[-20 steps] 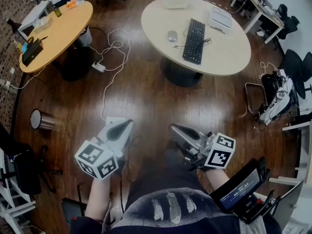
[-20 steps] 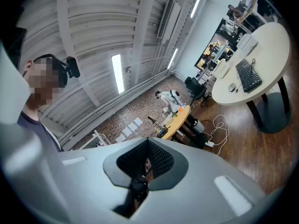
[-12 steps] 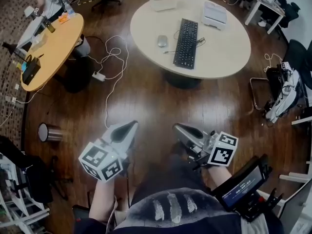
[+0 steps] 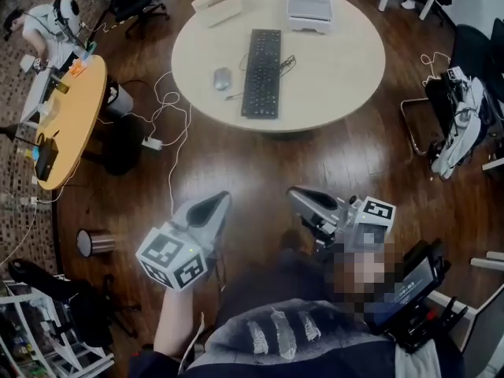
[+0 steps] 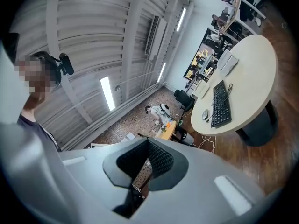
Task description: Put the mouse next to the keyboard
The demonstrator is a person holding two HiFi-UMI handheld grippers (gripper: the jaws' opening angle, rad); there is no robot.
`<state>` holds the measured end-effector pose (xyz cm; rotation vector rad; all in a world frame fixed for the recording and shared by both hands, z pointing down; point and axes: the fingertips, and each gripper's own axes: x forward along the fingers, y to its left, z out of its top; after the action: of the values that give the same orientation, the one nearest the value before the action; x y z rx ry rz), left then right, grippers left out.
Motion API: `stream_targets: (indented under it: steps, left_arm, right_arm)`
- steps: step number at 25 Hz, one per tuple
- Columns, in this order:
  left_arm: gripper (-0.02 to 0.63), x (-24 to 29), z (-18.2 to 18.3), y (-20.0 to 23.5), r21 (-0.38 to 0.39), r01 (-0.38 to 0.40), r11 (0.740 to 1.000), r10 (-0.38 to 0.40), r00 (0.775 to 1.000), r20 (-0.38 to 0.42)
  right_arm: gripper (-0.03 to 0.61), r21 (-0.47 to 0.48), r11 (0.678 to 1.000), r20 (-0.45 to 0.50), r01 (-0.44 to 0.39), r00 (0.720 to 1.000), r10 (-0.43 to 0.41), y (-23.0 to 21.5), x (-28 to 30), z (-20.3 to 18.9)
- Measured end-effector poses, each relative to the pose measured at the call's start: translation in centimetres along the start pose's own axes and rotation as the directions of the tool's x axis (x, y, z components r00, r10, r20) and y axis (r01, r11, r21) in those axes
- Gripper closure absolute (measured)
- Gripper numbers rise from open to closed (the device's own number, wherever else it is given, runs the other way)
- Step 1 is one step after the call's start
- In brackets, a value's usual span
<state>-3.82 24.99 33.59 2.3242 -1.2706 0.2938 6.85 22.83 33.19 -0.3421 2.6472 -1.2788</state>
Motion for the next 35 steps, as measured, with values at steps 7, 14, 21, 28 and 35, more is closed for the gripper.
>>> stream_targets:
  steps: [7, 14, 21, 28, 35]
  left_arm:
    - [0.614, 4.4, 0.9, -0.5, 0.041, 0.057, 0.998, -0.055, 0.997, -0.060]
    - [0.614, 6.1, 2.2, 1.4, 0.050, 0.090, 0.995, -0.087, 0.995, -0.048]
    - [0.614, 6.6, 4.2, 6.5, 0.042, 0.138, 0.990, -0.138, 0.990, 0.002]
    - [0.614, 5.5, 5.6, 14.1, 0.002, 0.168, 0.986, -0.168, 0.985, 0.044]
    - [0.614, 4.6, 6.7, 18.8, 0.019, 0.197, 0.980, -0.198, 0.979, 0.051]
  right_arm:
    - [0.578, 0.046, 0.999, 0.024, 0.025, 0.999, -0.026, -3.1, -1.6, 0.8]
    - [0.578, 0.022, 0.999, 0.026, 0.027, 0.999, -0.027, -3.2, -0.2, 2.4]
    - [0.578, 0.054, 0.998, 0.020, 0.027, 0.999, -0.028, -3.1, 5.5, 3.5]
    - [0.578, 0.057, 0.998, -0.033, 0.032, 0.999, -0.030, -3.2, 13.7, 3.2]
    - [0.578, 0.015, 0.999, -0.034, 0.030, 0.999, -0.029, -2.5, 20.1, 3.7]
